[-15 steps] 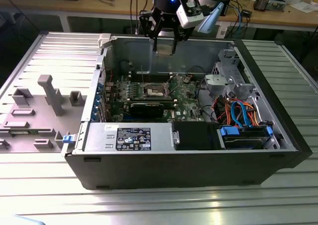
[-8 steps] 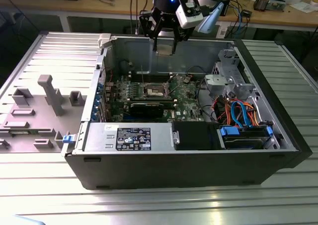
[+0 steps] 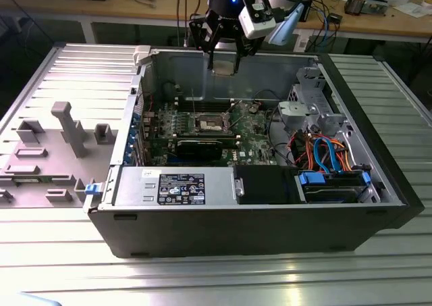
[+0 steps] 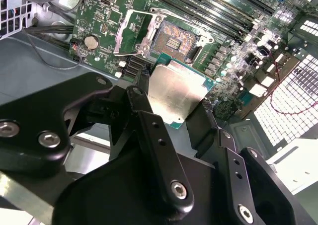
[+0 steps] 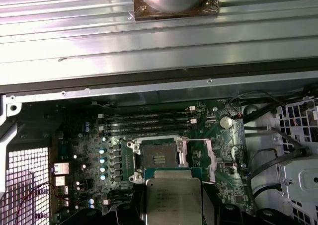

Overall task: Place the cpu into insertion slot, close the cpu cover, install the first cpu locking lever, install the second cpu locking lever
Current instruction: 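Place the cpu into insertion slot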

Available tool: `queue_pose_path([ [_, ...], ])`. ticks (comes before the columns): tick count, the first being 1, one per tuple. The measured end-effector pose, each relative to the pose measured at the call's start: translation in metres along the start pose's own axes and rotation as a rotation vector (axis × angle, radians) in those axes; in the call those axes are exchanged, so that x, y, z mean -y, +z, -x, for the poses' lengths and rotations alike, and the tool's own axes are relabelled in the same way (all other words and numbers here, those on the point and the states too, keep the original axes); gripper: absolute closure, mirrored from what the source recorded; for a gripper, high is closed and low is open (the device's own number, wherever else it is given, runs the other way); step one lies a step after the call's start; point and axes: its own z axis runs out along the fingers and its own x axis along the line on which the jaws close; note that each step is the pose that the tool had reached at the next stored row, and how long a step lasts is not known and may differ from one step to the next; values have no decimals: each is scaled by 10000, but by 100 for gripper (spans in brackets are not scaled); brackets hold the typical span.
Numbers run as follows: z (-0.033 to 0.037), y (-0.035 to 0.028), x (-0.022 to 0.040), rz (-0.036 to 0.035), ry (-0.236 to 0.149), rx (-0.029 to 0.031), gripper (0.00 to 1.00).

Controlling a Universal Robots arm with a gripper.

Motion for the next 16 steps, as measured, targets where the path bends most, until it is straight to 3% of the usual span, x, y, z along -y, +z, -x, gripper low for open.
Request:
queue_pose_path([
  [6, 0, 0, 5, -9, 62, 6, 45],
  [16, 1, 7, 6, 2, 816, 70, 45],
])
